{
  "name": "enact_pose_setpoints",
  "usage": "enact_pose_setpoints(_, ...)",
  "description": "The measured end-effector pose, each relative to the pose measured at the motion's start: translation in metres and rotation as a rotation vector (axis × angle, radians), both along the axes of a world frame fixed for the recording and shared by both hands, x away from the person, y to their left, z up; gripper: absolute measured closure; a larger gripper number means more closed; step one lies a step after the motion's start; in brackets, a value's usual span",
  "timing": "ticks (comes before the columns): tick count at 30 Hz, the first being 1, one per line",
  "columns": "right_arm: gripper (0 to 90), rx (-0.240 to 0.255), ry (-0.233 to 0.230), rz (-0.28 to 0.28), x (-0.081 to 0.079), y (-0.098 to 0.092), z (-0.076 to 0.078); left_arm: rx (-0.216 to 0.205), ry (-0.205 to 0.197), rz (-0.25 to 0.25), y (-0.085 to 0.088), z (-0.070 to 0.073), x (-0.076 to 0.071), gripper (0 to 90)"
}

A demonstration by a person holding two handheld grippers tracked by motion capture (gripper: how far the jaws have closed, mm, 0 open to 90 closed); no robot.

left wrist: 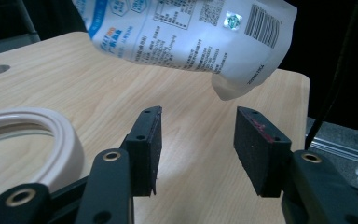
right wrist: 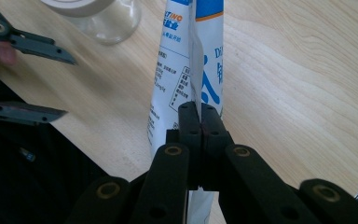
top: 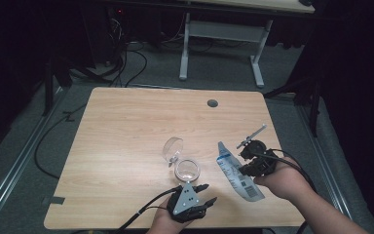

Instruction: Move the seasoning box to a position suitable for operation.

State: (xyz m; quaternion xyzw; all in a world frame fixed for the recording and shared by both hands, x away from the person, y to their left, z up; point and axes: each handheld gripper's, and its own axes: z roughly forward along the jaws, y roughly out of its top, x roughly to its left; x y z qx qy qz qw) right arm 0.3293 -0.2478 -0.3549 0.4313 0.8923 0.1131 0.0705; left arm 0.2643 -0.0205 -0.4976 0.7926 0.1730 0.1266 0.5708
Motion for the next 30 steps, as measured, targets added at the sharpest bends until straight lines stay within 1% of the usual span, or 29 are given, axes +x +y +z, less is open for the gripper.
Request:
enact_pose_setpoints(3,90.0,-0.002,0.011,0.002,-0.001,0.005,0.001,-0.019,0.013,-0.005,0.001,-0.005,-0.001,50.8)
enact_pose_setpoints(5,90.0,-0.005,0.012,0.008,-0.001,0.008,0.002,-0.007,0.012,-0.014,0.0,-0.007,-0.002,50.1)
enact_pose_setpoints(6,90.0,-0.008,0.017,-0.001,-0.002,0.01,0.003,0.0,0.009,-0.016,0.001,-0.008,-0.003,49.7)
enact_pose_setpoints(10,90.0,-0.015,0.014,0.009,-0.002,0.018,0.006,0.005,0.018,-0.025,0.002,-0.013,-0.003,49.5)
enact_pose_setpoints(14,90.0,-0.018,0.015,0.014,-0.003,0.027,0.008,-0.002,0.023,-0.037,0.001,-0.013,-0.005,48.4)
enact_pose_setpoints(16,90.0,-0.025,0.01,0.028,-0.004,0.03,0.009,-0.007,0.028,-0.04,0.001,-0.013,-0.005,48.0)
enact_pose_setpoints(18,90.0,-0.018,0.014,0.026,-0.006,0.034,0.011,-0.01,0.035,-0.04,-0.001,-0.014,-0.005,47.9)
enact_pose_setpoints(20,90.0,-0.014,0.009,0.041,-0.006,0.037,0.011,-0.01,0.035,-0.041,-0.003,-0.014,-0.005,47.5)
enact_pose_setpoints(23,90.0,-0.01,0.011,0.04,-0.007,0.04,0.012,-0.02,0.023,-0.044,-0.007,-0.012,-0.004,47.2)
enact_pose_setpoints(24,90.0,-0.01,0.008,0.049,-0.007,0.041,0.012,-0.02,0.023,-0.044,-0.008,-0.011,-0.004,47.8)
enact_pose_setpoints(25,90.0,-0.008,0.01,0.039,-0.008,0.043,0.012,-0.014,0.021,-0.047,-0.01,-0.011,-0.003,48.0)
enact_pose_setpoints(29,90.0,-0.004,0.007,0.064,-0.008,0.047,0.013,-0.005,0.021,-0.05,-0.015,-0.014,-0.002,45.7)
enact_pose_setpoints(30,90.0,-0.002,0.008,0.061,-0.009,0.048,0.013,0.002,0.02,-0.051,-0.016,-0.014,-0.002,44.9)
